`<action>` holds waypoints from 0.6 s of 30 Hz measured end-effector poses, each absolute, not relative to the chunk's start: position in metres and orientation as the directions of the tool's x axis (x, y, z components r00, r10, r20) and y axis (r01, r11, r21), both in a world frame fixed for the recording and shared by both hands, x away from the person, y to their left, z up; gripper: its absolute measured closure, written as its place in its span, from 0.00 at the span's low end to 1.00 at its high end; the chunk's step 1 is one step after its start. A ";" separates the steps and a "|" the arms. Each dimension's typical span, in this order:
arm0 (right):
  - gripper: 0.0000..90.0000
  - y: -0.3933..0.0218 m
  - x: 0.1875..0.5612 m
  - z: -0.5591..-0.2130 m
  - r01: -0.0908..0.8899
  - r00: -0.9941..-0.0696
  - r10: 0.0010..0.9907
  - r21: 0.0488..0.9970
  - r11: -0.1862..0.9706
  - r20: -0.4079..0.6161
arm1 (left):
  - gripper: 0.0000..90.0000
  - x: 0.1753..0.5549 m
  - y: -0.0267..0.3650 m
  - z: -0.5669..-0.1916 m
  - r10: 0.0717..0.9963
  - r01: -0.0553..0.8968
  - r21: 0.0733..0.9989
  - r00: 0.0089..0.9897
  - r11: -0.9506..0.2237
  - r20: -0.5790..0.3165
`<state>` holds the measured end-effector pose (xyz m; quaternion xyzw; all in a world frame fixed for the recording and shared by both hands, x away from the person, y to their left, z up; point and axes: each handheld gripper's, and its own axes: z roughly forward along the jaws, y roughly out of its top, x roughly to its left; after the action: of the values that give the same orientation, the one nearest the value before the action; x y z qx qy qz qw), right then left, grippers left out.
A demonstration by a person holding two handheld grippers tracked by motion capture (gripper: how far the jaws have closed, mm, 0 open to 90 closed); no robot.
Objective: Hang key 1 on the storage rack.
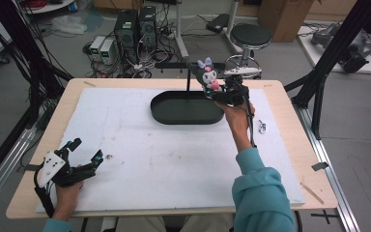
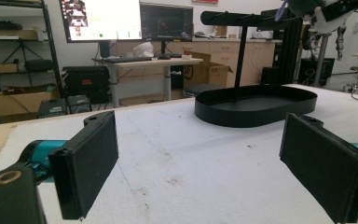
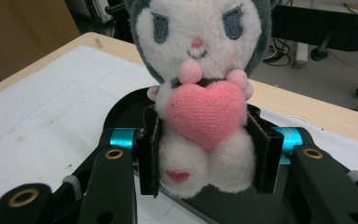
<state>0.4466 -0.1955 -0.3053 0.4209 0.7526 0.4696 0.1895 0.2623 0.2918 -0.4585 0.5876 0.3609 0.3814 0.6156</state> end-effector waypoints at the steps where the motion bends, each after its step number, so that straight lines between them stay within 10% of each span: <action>1: 0.61 -0.196 0.448 -0.306 0.454 -0.573 0.813 0.867 0.205 0.108 | 0.13 0.262 0.292 -0.459 0.894 -0.046 0.999 0.448 0.019 0.004; 18: 0.61 -0.198 0.453 -0.309 0.469 -0.542 0.832 0.864 0.184 0.117 | 0.13 0.262 0.292 -0.458 0.894 -0.047 0.999 0.449 0.016 0.006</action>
<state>0.4527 -0.1976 -0.3091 0.4370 0.7443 0.4660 0.1947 0.2621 0.2916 -0.4585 0.5880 0.3601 0.3821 0.6153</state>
